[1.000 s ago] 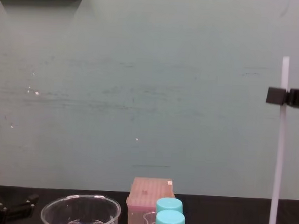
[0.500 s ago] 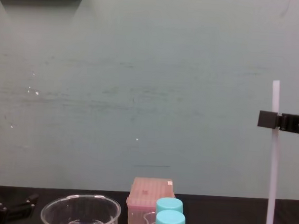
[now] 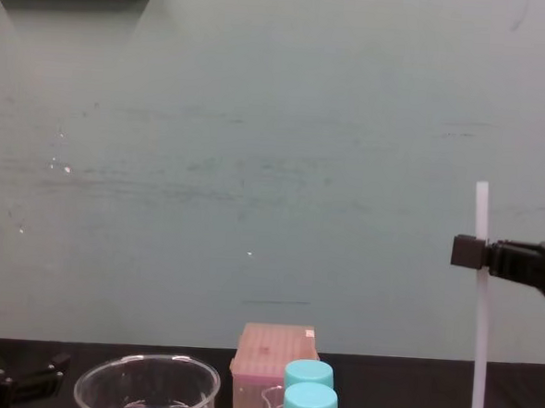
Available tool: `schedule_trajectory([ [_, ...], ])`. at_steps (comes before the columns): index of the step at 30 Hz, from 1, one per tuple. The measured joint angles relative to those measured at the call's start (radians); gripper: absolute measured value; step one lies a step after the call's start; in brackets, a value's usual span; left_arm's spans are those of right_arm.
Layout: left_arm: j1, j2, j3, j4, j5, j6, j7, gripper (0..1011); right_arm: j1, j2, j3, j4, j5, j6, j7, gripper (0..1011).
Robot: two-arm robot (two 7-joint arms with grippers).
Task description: Pick up the stirring rod with one hand, then place it down.
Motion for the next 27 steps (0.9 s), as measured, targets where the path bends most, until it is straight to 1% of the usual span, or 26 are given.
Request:
schedule_trajectory([
  [7, 0.0, 0.0, 0.0, 0.0, 0.0, 0.0, 0.0, 1005, 0.003, -0.02, -0.008, 0.037, -0.019, -0.023, 0.017, 72],
  [16, 0.0, 0.0, 0.0, 0.0, 0.0, 0.0, 0.0, 1005, 0.01, -0.054, -0.018, 0.095, -0.045, -0.049, 0.038, 72],
  [27, 0.0, 0.0, 0.0, 0.0, 0.0, 0.0, 0.0, 1005, 0.016, -0.071, -0.029, 0.126, -0.079, -0.065, 0.056, 72],
])
